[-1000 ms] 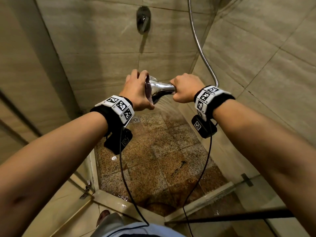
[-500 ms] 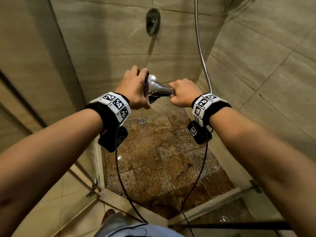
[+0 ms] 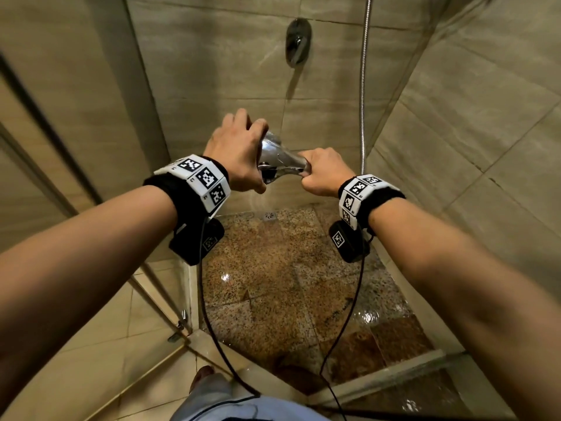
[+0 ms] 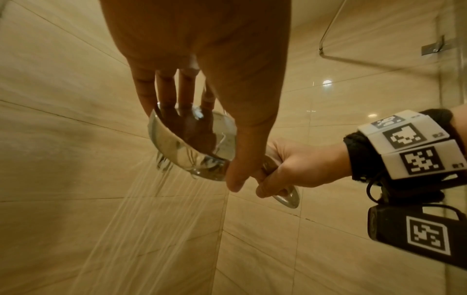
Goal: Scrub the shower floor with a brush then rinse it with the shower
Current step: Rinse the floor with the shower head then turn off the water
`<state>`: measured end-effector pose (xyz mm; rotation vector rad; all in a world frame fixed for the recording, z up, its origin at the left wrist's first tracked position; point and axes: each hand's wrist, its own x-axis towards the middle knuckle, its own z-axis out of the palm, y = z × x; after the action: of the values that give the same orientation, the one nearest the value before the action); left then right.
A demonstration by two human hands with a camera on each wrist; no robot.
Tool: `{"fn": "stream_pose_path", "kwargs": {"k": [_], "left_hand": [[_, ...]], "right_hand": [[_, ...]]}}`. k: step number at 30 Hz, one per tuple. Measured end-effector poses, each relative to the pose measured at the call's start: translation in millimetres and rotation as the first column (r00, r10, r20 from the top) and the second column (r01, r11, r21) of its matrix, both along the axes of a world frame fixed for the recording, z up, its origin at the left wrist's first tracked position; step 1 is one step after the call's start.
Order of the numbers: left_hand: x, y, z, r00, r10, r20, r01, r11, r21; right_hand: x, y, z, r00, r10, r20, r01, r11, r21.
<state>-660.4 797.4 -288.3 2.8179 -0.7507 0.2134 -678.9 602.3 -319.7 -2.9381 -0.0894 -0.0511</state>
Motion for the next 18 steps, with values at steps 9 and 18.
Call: {"fn": "stream_pose_path", "kwargs": {"k": [9, 18], "left_hand": [[-1, 18, 0, 0.998, 0.057, 0.033, -0.059, 0.995, 0.082], [1, 28, -7, 0.991, 0.105, -0.084, -0.098, 0.992, 0.085]], "right_hand": [[13, 22, -15, 0.998, 0.031, -0.051, -0.025, 0.993, 0.119], [16, 32, -17, 0.990, 0.082, -0.111, -0.070, 0.992, 0.101]]}}
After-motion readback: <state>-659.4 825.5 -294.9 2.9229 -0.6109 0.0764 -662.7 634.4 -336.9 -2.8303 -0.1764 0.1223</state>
